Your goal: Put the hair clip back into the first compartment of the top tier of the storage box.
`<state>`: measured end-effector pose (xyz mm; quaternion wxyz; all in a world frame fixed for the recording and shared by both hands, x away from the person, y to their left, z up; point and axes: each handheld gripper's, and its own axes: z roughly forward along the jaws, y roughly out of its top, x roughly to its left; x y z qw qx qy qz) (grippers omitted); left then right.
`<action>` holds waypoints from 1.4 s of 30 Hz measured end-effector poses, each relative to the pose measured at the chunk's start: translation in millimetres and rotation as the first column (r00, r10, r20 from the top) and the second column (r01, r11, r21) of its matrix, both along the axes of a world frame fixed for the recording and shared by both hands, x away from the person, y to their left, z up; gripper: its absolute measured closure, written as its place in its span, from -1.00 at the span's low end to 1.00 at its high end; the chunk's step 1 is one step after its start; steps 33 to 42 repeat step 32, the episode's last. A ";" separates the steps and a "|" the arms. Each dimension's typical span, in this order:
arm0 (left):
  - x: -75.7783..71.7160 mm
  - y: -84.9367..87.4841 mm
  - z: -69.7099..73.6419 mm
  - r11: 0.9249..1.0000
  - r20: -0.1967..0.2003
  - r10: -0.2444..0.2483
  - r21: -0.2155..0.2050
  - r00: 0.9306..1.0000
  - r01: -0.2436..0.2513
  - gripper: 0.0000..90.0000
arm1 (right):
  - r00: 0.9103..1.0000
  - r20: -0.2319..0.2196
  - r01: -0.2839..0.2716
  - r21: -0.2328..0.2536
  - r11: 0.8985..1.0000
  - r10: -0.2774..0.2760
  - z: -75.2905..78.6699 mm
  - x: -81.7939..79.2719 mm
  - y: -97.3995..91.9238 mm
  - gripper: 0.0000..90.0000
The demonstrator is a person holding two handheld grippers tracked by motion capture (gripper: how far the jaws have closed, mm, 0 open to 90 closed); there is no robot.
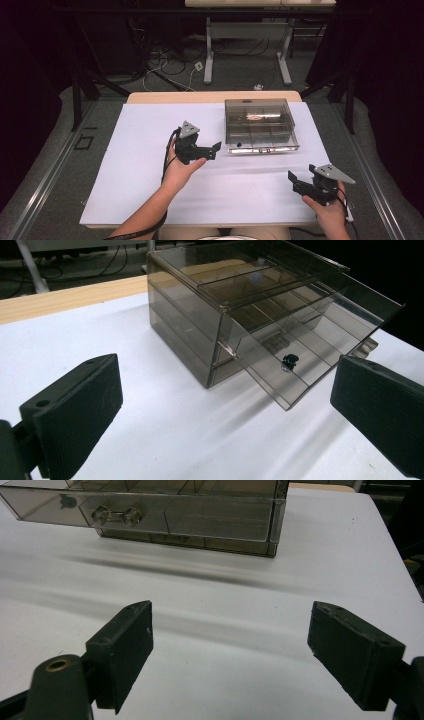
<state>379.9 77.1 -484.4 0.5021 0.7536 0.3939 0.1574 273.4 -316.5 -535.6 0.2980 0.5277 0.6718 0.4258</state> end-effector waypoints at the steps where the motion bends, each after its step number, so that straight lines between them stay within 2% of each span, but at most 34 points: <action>1: -1.6 2.4 -0.4 1.000 0.000 -0.003 0.000 1.000 0.003 -0.99 | 1.000 0.000 0.000 -0.001 1.000 0.000 0.1 0.0 0.1 -0.60; 3: -4.8 6.8 -1.5 1.000 -0.001 -0.006 -0.001 1.000 0.006 -0.99 | 1.000 0.011 -0.002 0.005 1.000 0.002 -0.3 0.4 0.5 -0.60; 10: -16.4 23.0 -6.8 1.000 0.006 -0.009 -0.008 1.000 0.009 -0.99 | 1.000 0.005 0.001 0.008 1.000 -0.001 0.1 -0.2 0.0 -0.60; 13: -20.7 29.6 -10.4 1.000 0.008 -0.002 -0.015 1.000 0.002 -0.99 | 1.000 0.006 0.002 0.008 1.000 -0.002 0.1 -0.2 -0.1 -0.60; 16: -25.2 36.8 -14.9 1.000 0.013 0.001 -0.004 1.000 0.000 -0.99 | 1.000 0.004 0.002 0.007 1.000 -0.002 0.0 0.0 0.0 -0.60; 23: -35.5 54.0 -22.2 1.000 0.002 0.018 -0.018 1.000 -0.018 -0.99 | 1.000 0.006 0.001 0.006 1.000 -0.001 -0.1 0.0 0.2 -0.60; 28: -41.6 63.9 -24.6 1.000 0.011 0.028 -0.003 1.000 -0.028 -0.99 | 1.000 0.006 0.000 0.006 1.000 0.000 0.0 0.0 0.2 -0.60; 42: -44.6 67.6 -27.0 0.999 0.002 0.038 -0.007 0.999 -0.038 -0.99 | 1.000 0.001 -0.004 0.002 1.000 0.004 -0.1 0.2 0.4 -0.60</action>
